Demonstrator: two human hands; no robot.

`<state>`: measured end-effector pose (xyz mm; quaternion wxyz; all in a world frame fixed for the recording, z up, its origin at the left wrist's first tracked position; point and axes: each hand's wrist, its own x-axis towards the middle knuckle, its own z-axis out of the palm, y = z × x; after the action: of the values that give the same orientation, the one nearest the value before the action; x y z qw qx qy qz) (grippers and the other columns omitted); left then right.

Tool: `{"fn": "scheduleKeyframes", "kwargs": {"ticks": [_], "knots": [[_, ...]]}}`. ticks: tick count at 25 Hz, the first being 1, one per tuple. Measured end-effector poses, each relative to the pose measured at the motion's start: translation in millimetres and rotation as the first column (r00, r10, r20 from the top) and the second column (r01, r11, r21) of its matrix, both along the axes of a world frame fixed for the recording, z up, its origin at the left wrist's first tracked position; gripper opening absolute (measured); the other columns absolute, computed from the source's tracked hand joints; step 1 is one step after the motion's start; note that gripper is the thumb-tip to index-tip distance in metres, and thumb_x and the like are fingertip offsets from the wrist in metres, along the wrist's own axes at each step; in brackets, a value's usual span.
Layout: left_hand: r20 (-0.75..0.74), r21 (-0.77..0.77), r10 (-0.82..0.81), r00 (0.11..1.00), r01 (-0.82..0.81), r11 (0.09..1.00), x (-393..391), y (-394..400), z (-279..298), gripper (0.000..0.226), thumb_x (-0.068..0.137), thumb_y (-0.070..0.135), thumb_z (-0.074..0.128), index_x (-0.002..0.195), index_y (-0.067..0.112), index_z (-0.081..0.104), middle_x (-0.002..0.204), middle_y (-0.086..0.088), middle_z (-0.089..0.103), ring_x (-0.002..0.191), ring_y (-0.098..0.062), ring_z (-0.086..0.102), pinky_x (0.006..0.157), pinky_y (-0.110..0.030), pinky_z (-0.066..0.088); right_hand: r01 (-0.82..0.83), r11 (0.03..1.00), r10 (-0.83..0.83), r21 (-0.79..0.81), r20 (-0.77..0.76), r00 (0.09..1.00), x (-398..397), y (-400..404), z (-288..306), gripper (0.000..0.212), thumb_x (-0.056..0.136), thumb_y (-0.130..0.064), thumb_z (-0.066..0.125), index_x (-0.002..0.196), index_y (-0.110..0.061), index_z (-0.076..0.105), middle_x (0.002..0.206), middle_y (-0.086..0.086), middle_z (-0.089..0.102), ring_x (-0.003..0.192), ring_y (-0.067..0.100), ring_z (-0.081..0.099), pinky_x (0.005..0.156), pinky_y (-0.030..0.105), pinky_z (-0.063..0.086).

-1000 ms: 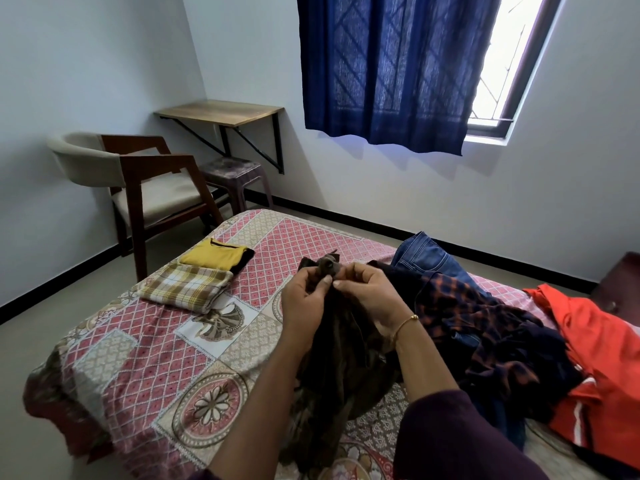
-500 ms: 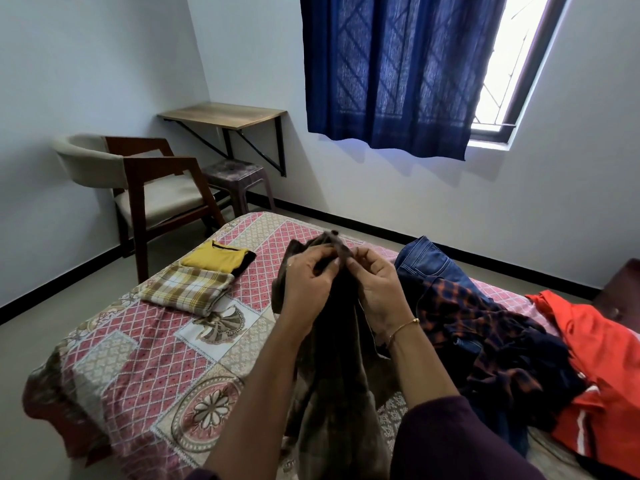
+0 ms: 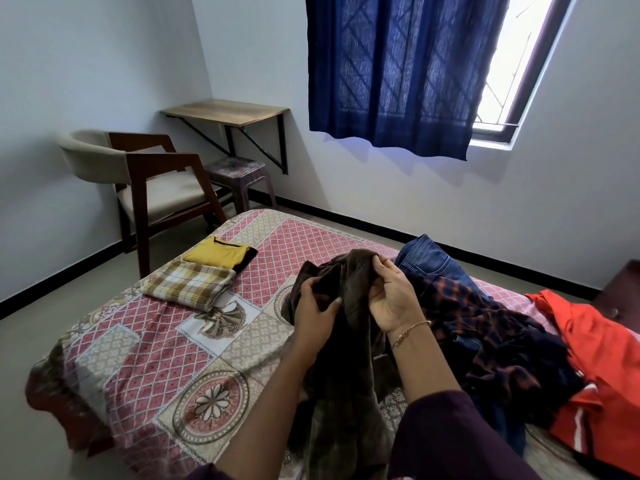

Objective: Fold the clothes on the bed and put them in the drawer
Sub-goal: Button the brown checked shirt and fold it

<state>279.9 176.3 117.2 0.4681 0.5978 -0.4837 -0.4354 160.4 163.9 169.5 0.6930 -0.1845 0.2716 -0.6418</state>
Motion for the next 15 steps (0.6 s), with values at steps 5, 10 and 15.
{"fn": "scheduleKeyframes", "kwargs": {"ticks": [5,10,15], "knots": [[0.157,-0.163,0.211,0.965,-0.185,0.969,-7.7,9.3,-17.9,0.049,0.078,0.016,0.075,0.106,0.009,0.035,0.097,-0.007,0.046,0.088,-0.018,0.049,0.074,-0.014,0.038,0.019,1.0,-0.019,0.019,0.007,1.0,-5.7,2.4,-2.6,0.023,0.097,-0.006,0.039,0.084,-0.008,0.058,0.067,0.002,0.069,0.062,0.01,0.067,0.066,0.021,0.057],[0.108,-0.158,-0.063,0.992,0.08,0.984,-18.4,6.5,-25.1,0.023,0.094,0.016,0.055,0.111,0.003,0.063,0.11,-0.008,0.059,0.105,-0.019,0.056,0.088,-0.021,0.041,0.012,0.999,-0.014,0.04,0.057,0.998,-8.9,-1.5,-9.5,0.023,0.097,-0.01,0.04,0.085,-0.009,0.06,0.069,0.003,0.069,0.063,0.011,0.068,0.067,0.024,0.057],[0.068,-0.167,-0.201,0.977,0.21,0.963,-19.7,4.1,-33.3,0.026,0.096,0.019,0.052,0.083,0.002,0.066,0.083,-0.018,0.062,0.075,-0.016,0.058,0.069,-0.034,0.045,0.032,0.998,-0.035,0.063,0.049,0.998,-9.9,-6.8,-13.1,0.023,0.098,-0.012,0.04,0.087,-0.009,0.061,0.067,0.003,0.069,0.062,0.011,0.068,0.067,0.025,0.057]]}}
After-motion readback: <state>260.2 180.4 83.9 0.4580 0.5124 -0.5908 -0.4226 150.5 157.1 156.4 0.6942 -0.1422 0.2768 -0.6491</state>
